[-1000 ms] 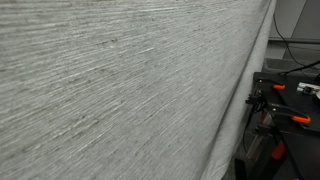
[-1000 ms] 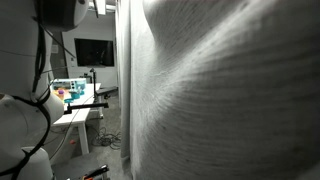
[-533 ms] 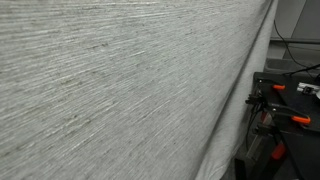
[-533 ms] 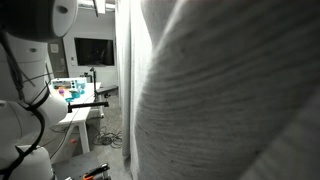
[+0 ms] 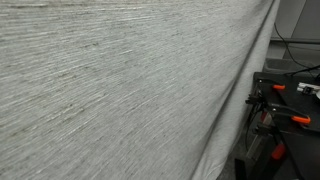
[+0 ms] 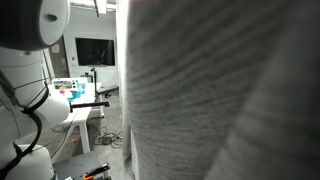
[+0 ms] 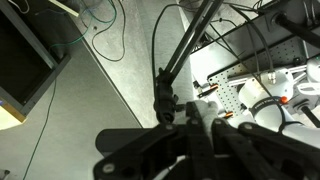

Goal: Open the curtain to the left then close it to the right

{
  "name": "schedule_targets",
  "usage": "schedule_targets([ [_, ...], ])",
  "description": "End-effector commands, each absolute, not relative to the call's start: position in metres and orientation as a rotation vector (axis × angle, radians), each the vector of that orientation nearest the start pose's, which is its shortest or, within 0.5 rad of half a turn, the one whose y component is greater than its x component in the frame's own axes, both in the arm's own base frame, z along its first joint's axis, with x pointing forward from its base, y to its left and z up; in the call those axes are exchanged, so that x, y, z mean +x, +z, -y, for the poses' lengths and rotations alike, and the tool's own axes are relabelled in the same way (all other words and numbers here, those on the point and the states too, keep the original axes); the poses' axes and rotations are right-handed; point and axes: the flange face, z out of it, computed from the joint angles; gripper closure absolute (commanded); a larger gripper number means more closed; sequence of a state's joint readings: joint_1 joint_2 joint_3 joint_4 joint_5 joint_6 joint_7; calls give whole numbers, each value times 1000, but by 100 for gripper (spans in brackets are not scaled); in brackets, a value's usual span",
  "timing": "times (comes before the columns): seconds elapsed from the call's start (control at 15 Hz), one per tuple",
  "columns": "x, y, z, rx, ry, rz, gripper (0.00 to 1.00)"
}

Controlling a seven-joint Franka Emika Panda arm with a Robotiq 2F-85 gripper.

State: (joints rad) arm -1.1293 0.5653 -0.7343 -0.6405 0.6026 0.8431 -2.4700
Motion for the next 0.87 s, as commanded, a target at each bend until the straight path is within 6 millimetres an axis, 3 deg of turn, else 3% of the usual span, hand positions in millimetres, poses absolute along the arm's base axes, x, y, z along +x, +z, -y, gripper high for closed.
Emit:
schedule_targets([
  [0.0, 85, 672, 602, -2600, -343, 1382, 99],
  [0.8, 81, 683, 601, -2714, -309, 1210, 99],
])
